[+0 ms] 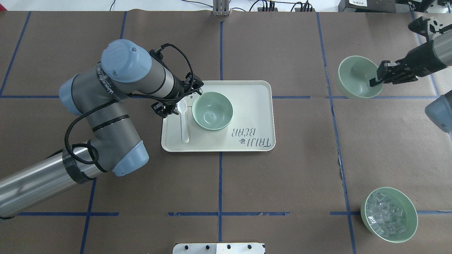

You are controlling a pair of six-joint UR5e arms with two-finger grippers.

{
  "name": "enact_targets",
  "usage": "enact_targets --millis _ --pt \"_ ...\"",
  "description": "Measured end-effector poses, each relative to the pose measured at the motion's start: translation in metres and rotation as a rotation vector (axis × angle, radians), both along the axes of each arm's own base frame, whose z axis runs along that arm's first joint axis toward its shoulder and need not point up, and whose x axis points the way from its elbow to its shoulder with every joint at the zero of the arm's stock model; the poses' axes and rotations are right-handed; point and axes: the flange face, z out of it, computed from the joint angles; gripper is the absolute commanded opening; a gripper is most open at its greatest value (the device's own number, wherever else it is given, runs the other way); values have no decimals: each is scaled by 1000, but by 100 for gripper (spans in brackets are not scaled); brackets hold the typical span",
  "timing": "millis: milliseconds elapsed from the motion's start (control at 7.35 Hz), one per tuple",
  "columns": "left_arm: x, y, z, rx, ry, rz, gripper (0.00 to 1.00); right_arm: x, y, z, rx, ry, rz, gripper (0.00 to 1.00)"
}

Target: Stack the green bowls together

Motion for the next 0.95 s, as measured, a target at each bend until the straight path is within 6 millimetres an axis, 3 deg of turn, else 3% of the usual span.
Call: enact_targets --millis 272,544,680,952 --pt "-50 -13 -6 66 -90 74 100 -85 -6 -88 -48 -54 -22 0" --pt "-95 -14 13 149 -179 133 100 -167 0 -166 -55 -10 -11 0" --pt "-118 -20 26 196 -213 151 100 -197 8 -194 -48 19 -9 0" --pt "-170 -35 58 283 -278 183 100 -243 28 -220 -18 57 -10 0"
